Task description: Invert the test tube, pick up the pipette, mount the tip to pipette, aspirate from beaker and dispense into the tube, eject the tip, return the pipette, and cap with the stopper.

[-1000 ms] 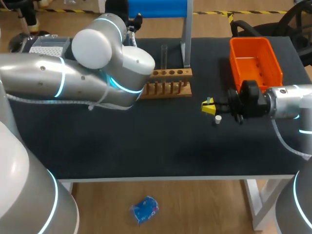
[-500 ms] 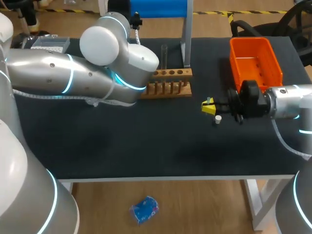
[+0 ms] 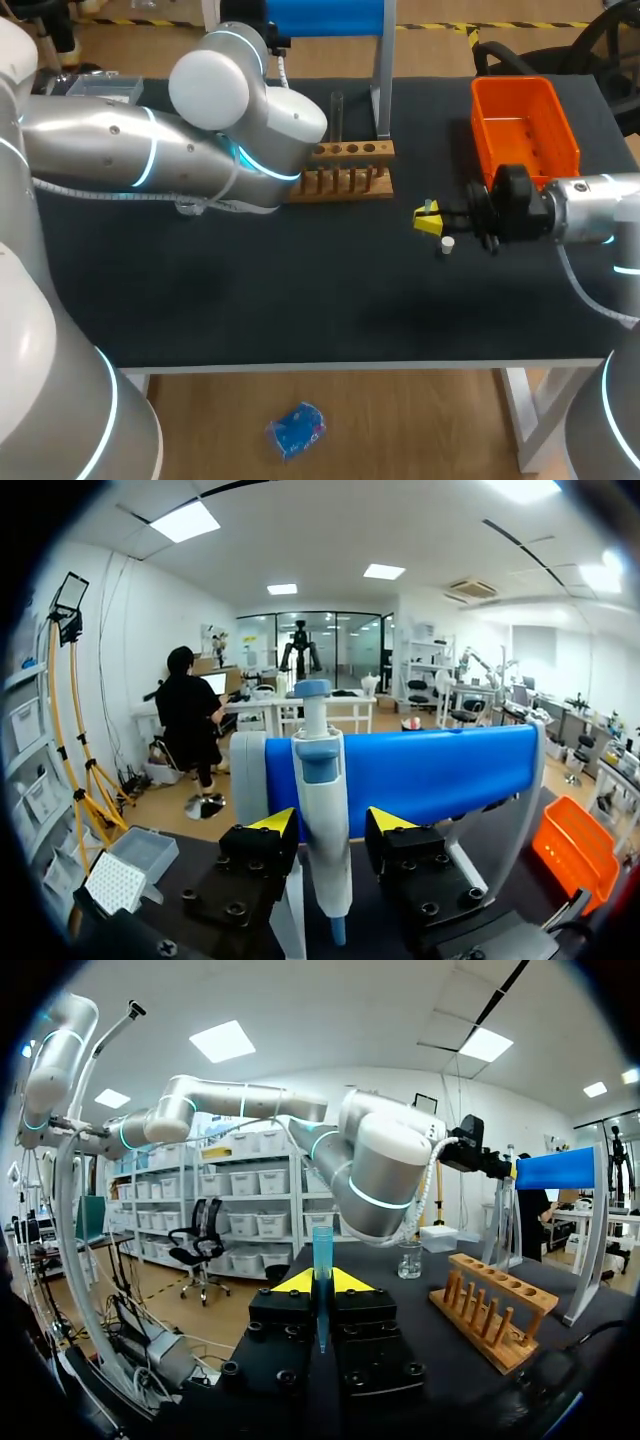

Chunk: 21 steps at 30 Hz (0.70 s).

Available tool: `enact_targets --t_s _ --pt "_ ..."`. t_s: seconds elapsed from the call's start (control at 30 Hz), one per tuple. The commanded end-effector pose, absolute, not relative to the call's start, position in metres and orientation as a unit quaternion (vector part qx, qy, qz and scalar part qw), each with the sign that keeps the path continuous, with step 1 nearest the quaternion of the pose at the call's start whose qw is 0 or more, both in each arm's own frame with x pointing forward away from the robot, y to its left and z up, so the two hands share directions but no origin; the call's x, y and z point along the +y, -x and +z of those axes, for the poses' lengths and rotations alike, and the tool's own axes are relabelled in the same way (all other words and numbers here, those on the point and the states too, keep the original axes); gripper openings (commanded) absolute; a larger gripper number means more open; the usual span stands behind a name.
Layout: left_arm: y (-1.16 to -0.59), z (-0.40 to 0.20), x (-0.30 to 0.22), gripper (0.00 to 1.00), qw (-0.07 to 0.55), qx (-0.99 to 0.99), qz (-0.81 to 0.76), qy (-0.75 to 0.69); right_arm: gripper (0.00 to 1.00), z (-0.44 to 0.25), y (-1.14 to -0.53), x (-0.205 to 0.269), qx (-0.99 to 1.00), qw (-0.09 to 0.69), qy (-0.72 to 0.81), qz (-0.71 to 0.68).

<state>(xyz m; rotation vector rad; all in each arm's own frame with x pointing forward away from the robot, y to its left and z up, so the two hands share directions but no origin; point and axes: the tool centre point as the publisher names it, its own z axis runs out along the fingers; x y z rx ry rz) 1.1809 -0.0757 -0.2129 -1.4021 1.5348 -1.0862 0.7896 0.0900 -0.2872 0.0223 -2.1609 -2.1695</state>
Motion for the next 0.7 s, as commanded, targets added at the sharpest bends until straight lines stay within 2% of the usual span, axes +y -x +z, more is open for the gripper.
enact_targets --t_s 0.03,0.4,0.7 --pt "-1.1855 -0.2167 -0.0783 0.44 0.39 0.6 -0.427 0.553 0.0 -0.2868 -0.789 0.0894 -0.706 0.04 -0.008 -0.707" --pt "-1.1903 -0.2187 -0.078 0.45 0.389 0.595 -0.427 0.558 0.0 -0.2868 -0.789 0.0894 -0.706 0.04 -0.008 -0.707" --pt "-1.1937 -0.2203 -0.0771 0.4 0.39 0.591 -0.426 0.563 0.0 -0.2868 -0.789 0.0894 -0.706 0.04 -0.008 -0.707"
